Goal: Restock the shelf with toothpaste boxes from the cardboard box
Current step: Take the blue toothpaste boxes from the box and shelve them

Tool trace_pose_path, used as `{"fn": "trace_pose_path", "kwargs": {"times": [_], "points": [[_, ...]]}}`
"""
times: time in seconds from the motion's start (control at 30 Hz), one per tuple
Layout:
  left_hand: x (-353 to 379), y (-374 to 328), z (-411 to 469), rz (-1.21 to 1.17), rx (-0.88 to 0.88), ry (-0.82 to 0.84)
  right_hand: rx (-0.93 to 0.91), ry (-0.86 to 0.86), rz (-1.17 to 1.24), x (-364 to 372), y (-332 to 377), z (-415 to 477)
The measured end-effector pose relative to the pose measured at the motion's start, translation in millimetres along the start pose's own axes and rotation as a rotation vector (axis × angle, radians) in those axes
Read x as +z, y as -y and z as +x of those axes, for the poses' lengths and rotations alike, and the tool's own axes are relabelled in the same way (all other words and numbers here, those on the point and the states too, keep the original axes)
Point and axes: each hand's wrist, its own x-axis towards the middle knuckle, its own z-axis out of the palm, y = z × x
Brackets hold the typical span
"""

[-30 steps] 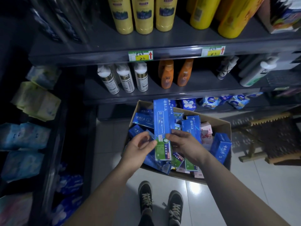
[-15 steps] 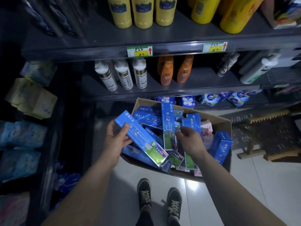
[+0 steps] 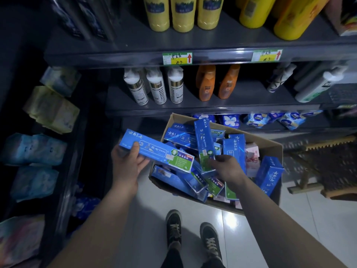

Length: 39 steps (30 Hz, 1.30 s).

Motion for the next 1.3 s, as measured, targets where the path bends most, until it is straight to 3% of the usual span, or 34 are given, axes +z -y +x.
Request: {"fn": "trace_pose_path", "kwargs": {"times": [0.23, 0.6, 0.87, 1.3], "points": [[-5.2, -26.1, -34.5, -0.129, 0.022, -0.113, -0.129, 0.128, 0.153, -11.9, 34.6, -36.2], [-59.4, -93.9, -138.3, -0.282, 0.242, -0.227, -0.463, 0.397, 0.051, -11.6, 125.4, -138.6], [-128.5, -141.1, -218.7, -0.381, 0.455, -0.439, -0.607, 0.642, -0.042, 40.3, 171.7, -220.8], [-264.4, -187.3, -333.1, -0.521, 0.658, -0.718, -0.8, 0.989, -0.165, 161.5, 208.2, -364.9]]}}
